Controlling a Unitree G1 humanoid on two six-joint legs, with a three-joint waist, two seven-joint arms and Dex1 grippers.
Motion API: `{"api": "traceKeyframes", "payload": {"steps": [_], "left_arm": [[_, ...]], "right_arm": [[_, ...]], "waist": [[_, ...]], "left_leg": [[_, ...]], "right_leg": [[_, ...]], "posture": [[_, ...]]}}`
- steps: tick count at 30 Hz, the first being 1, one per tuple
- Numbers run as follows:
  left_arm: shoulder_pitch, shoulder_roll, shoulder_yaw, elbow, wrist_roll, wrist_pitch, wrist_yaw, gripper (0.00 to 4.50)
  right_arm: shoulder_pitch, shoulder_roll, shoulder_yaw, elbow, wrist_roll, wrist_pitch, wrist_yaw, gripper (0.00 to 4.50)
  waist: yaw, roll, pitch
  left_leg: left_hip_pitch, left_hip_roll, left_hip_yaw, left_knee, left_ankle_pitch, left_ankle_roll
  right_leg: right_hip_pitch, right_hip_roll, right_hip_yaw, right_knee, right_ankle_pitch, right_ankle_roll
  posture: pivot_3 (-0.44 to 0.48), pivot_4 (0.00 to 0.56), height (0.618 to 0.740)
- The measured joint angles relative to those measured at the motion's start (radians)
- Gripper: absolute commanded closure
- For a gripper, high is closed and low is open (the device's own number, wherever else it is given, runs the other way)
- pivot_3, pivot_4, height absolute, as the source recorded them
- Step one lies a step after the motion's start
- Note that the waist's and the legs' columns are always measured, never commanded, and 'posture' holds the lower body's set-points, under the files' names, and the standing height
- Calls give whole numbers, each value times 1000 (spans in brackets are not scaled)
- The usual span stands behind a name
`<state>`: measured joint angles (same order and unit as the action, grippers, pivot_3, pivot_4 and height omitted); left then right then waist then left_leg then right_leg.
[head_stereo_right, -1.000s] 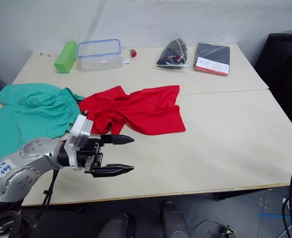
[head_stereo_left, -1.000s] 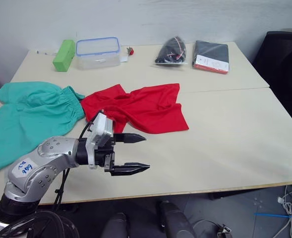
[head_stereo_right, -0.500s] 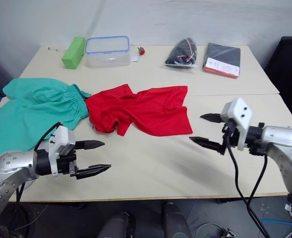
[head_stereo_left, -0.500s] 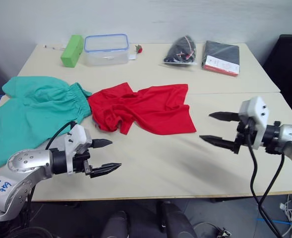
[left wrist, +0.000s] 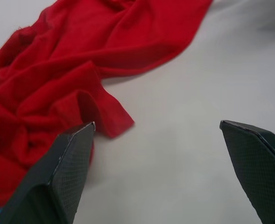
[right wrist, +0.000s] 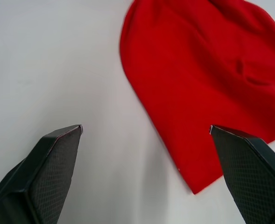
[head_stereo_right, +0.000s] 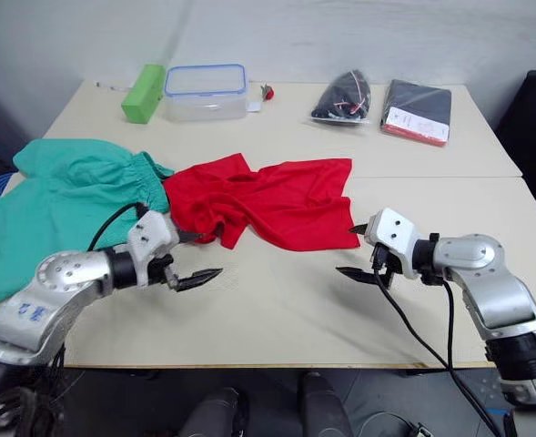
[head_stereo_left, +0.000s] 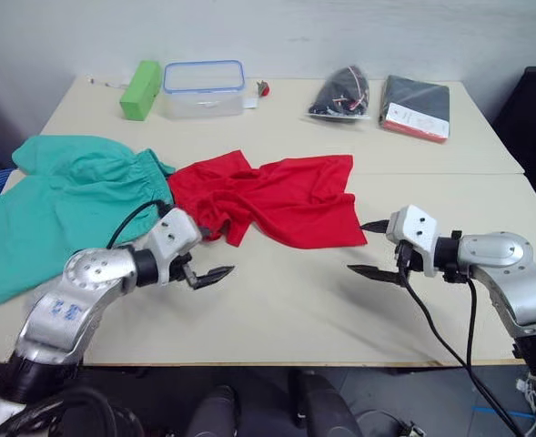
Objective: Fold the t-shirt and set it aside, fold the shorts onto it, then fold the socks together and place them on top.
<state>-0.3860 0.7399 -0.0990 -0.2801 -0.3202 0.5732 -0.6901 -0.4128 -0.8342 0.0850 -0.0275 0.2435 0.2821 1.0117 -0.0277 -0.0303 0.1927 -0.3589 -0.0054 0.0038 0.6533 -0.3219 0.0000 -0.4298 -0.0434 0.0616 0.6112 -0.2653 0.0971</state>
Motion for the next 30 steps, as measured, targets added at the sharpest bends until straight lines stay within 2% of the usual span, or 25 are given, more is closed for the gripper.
{"api": "traceKeyframes", "payload": {"steps": [3,9,12,21,25,30], "left_arm": [[-98,-23,-61,125,75,-35,-9,0],[-158,-43,-120,304,153,-125,-96,0],[-193,-64,-123,337,168,-174,-137,0],[-239,-70,-116,309,166,-187,-231,0],[-278,-104,-126,310,185,-190,-239,0],[-323,-157,-178,461,277,-195,-194,0]], "right_arm": [[-38,25,11,34,-30,-13,-4,38],[-45,68,15,38,-58,-17,-25,38],[-45,79,15,36,-63,-10,-35,38],[-32,93,16,1,-67,24,-65,38],[-30,97,16,-12,-66,33,-78,38],[-28,101,15,-36,-64,53,-91,38]], "waist": [[-2,0,0],[2,0,0],[4,0,0],[0,0,0],[2,0,0],[-2,0,0]], "left_leg": [[0,0,0,0,0,0],[-6,1,-1,3,0,-1],[-18,0,-2,13,0,-1],[-16,-1,-2,14,1,-1],[-15,-1,-1,15,1,-1],[-14,-2,-1,15,2,0]], "right_leg": [[0,1,0,1,0,0],[-5,0,-2,2,0,0],[-15,-1,-2,11,1,2],[-15,0,-1,13,1,2],[-14,0,-1,15,1,2],[-14,1,1,16,2,2]], "posture": [[0,150,740],[0,150,740],[0,150,740],[0,150,740],[0,150,740],[0,150,740]]}}
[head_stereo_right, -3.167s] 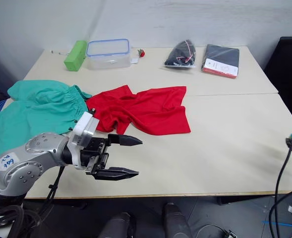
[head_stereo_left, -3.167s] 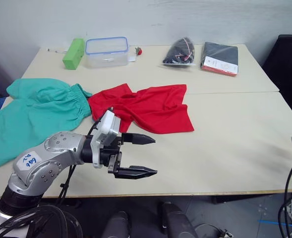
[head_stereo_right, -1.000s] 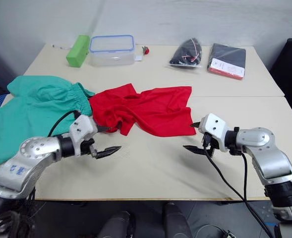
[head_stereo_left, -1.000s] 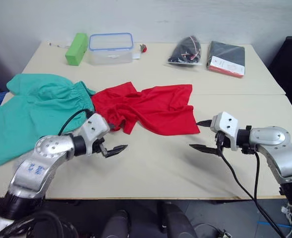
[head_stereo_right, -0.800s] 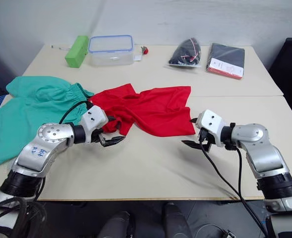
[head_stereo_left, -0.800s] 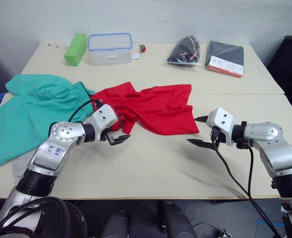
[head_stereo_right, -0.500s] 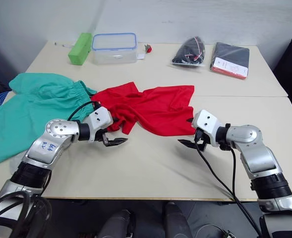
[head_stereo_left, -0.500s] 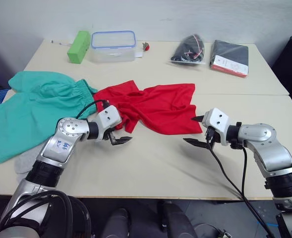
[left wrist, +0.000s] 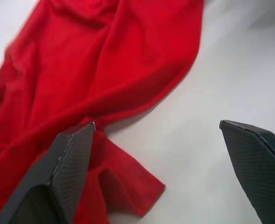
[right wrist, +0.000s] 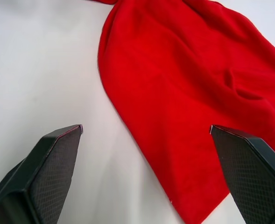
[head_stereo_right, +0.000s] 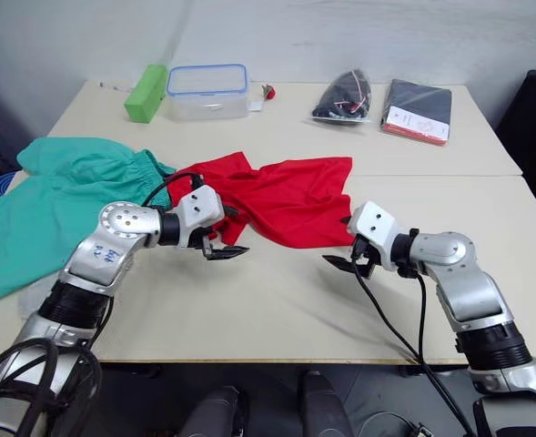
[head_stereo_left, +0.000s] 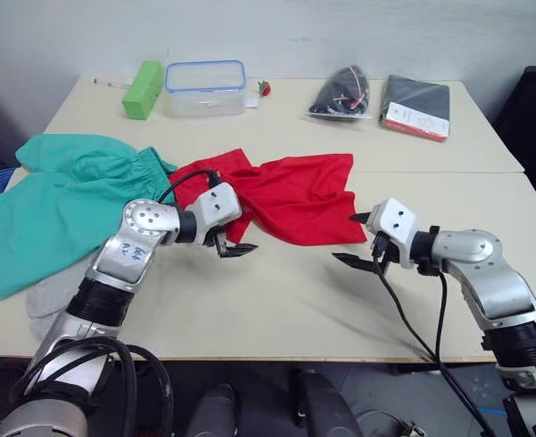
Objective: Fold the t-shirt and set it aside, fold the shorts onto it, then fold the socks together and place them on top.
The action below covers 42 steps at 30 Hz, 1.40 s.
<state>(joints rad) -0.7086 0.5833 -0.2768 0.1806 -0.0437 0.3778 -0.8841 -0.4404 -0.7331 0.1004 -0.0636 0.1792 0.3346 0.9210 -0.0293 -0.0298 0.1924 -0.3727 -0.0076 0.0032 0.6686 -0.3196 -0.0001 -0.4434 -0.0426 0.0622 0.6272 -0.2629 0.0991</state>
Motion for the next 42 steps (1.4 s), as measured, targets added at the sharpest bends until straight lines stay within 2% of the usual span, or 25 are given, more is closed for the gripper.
{"api": "traceKeyframes", "payload": {"steps": [3,6,18,28,29,31,39,42], "left_arm": [[-2,-4,-15,68,28,-24,1,0],[-18,-9,-17,107,42,-58,-1,602],[-28,-18,-16,178,51,-106,-2,4365],[30,37,1,80,59,-70,-29,4464],[45,46,4,57,58,-62,-33,4500],[64,59,8,23,58,-44,-42,4500],[136,102,32,-90,49,14,-77,4500],[165,118,41,-122,46,29,-85,4500]], "right_arm": [[1,0,0,-7,1,10,-4,38],[1,2,0,-7,1,14,-13,0],[-57,9,7,141,-38,-22,-7,0],[-221,38,80,476,-144,-181,55,0],[-236,44,86,504,-148,-200,64,387],[-251,55,92,538,-155,-228,82,859],[-285,81,119,617,-188,-322,126,3582],[-287,81,130,627,-198,-340,144,4484]], "waist": [[0,0,0],[3,0,0],[0,1,0],[-14,1,-1],[-16,1,-2],[-19,0,-2],[-27,0,-3],[-27,0,-3]], "left_leg": [[0,1,0,0,0,0],[0,0,0,0,0,0],[3,1,0,1,2,0],[4,2,2,-1,2,-1],[5,2,2,-1,2,-1],[5,2,1,-1,2,-1],[9,2,0,-1,2,-1],[16,2,0,-4,2,-1]], "right_leg": [[0,0,0,0,0,0],[0,0,0,0,0,0],[2,0,0,1,3,-1],[2,1,1,1,3,-1],[2,1,1,1,3,-1],[3,1,1,1,3,-1],[8,0,0,0,3,-1],[16,0,0,-3,3,-2]], "posture": [[0,150,740],[0,150,740],[0,150,740],[0,150,740],[0,150,740],[0,150,740],[0,150,740],[0,150,740]]}}
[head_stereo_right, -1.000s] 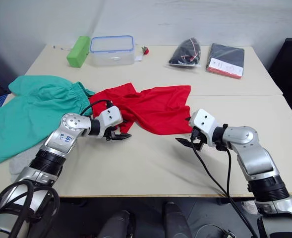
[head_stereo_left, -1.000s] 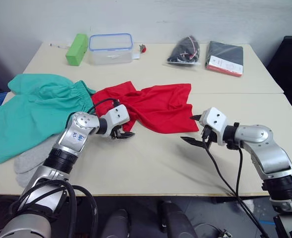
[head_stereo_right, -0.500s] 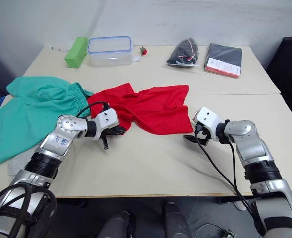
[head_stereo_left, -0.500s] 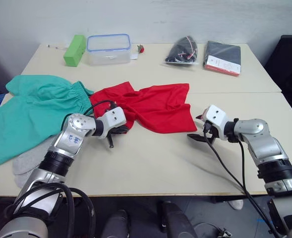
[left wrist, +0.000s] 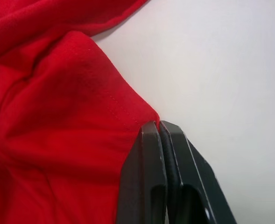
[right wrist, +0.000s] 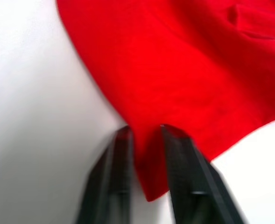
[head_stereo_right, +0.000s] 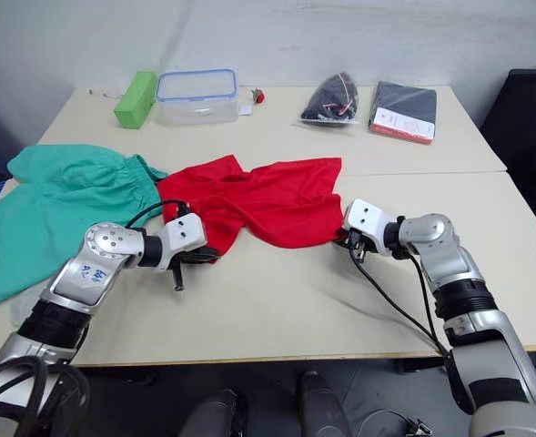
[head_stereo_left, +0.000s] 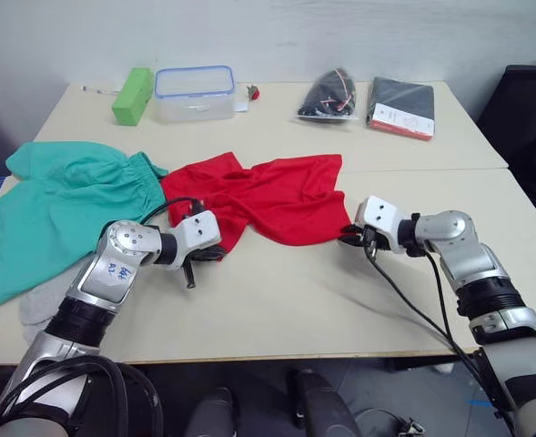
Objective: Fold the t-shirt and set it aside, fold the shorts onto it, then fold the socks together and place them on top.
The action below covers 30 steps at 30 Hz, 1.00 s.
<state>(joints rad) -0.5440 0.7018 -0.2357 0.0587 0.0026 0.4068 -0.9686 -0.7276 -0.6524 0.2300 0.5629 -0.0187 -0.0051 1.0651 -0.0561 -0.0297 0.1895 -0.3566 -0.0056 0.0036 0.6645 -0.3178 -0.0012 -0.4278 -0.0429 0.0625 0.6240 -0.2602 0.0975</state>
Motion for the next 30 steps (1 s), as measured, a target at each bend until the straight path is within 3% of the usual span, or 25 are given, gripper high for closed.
{"api": "traceKeyframes", "payload": {"steps": [8,18,30], "left_arm": [[97,77,46,-100,-27,21,-27,4500],[376,285,184,-308,-173,64,-171,4500],[570,422,276,-424,-309,104,-312,4500]], "right_arm": [[21,-46,-2,-32,3,-7,59,4484],[244,-265,-45,-356,112,138,281,4484],[491,-450,-171,-685,327,280,443,4484]], "waist": [[3,0,0],[1,3,2],[6,5,3]], "left_leg": [[0,0,-1,-2,0,0],[1,2,-3,-4,-1,0],[-1,2,-9,-4,-1,0]], "right_leg": [[0,-1,-1,-1,-1,-1],[0,-1,2,-2,-3,-6],[0,-1,-1,-2,-6,-10]], "posture": [[0,150,740],[0,150,740],[0,150,740]]}}
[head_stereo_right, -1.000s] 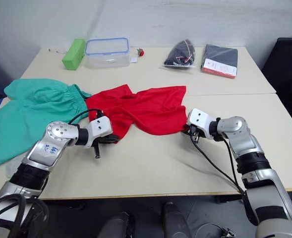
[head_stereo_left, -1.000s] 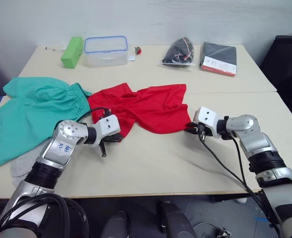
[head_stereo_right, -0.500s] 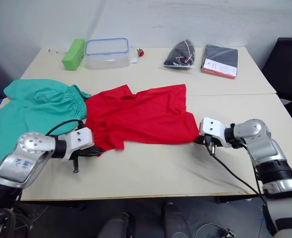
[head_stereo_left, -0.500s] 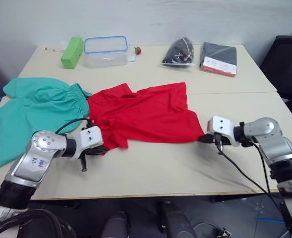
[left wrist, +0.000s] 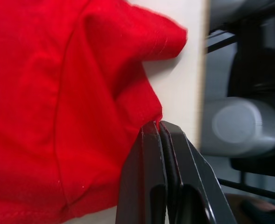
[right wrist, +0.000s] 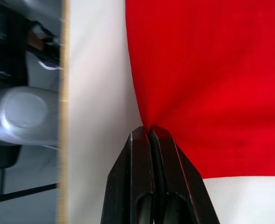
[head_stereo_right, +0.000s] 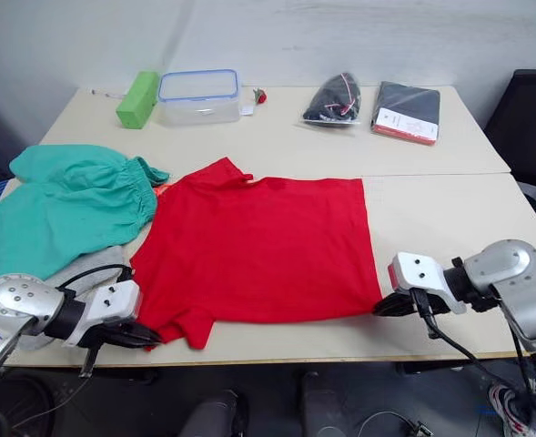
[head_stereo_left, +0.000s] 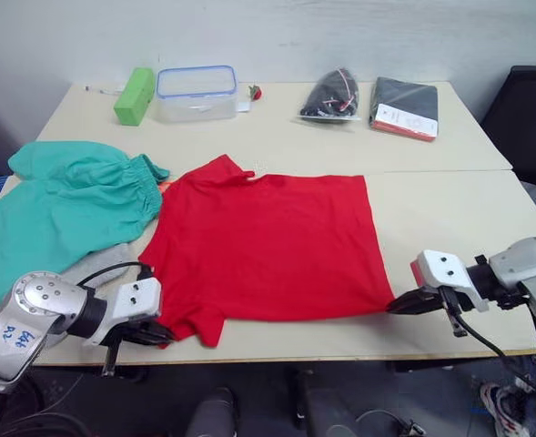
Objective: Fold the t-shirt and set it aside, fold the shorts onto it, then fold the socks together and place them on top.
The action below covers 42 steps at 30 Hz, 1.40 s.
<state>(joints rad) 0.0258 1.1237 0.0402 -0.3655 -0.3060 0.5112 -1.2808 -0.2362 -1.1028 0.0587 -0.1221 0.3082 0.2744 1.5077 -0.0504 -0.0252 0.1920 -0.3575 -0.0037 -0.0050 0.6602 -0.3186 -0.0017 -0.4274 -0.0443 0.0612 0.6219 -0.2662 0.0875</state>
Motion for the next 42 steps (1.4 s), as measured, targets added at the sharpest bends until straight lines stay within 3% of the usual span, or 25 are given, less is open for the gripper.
{"api": "traceKeyframes", "payload": {"steps": [13,15,21,25,34,37,42], "left_arm": [[346,34,198,-124,-57,-9,-63,4500],[350,33,229,-136,-86,2,-73,4500],[138,8,255,-71,-217,146,-25,4500],[-63,-24,223,29,-274,246,30,4500],[-480,-242,94,352,-234,390,299,4500],[-531,-280,80,422,-193,406,384,4500],[-499,-292,14,416,-156,392,394,4500]], "right_arm": [[332,-92,-183,-218,142,107,15,4484],[339,-94,-198,-241,179,144,15,4484],[195,-100,-200,-214,311,312,15,4484],[26,-96,-137,-94,365,447,20,4484],[-302,48,54,218,317,601,10,4484],[-330,71,102,294,246,564,6,4484],[-341,140,131,376,173,525,-27,4484]], "waist": [[20,0,0],[23,-1,1],[23,-1,1],[22,-1,2],[23,-1,2],[22,-1,1],[21,-2,1]], "left_leg": [[0,0,0,1,0,0],[0,0,0,2,0,0],[1,0,1,4,1,1],[0,0,1,3,0,0],[-4,-1,-1,3,0,-1],[-12,-1,-1,4,-1,-2],[-17,-1,4,4,0,-4]], "right_leg": [[1,1,-1,-1,-6,-9],[1,1,-1,-1,-7,-11],[4,2,-2,-3,-8,-13],[1,2,-4,-2,-2,-1],[-2,1,-4,1,0,3],[-10,1,-4,1,1,4],[-19,1,-4,5,1,5]], "posture": [[0,150,740],[0,150,740],[0,150,740],[0,150,740],[0,150,740],[0,150,740],[0,150,740]]}}
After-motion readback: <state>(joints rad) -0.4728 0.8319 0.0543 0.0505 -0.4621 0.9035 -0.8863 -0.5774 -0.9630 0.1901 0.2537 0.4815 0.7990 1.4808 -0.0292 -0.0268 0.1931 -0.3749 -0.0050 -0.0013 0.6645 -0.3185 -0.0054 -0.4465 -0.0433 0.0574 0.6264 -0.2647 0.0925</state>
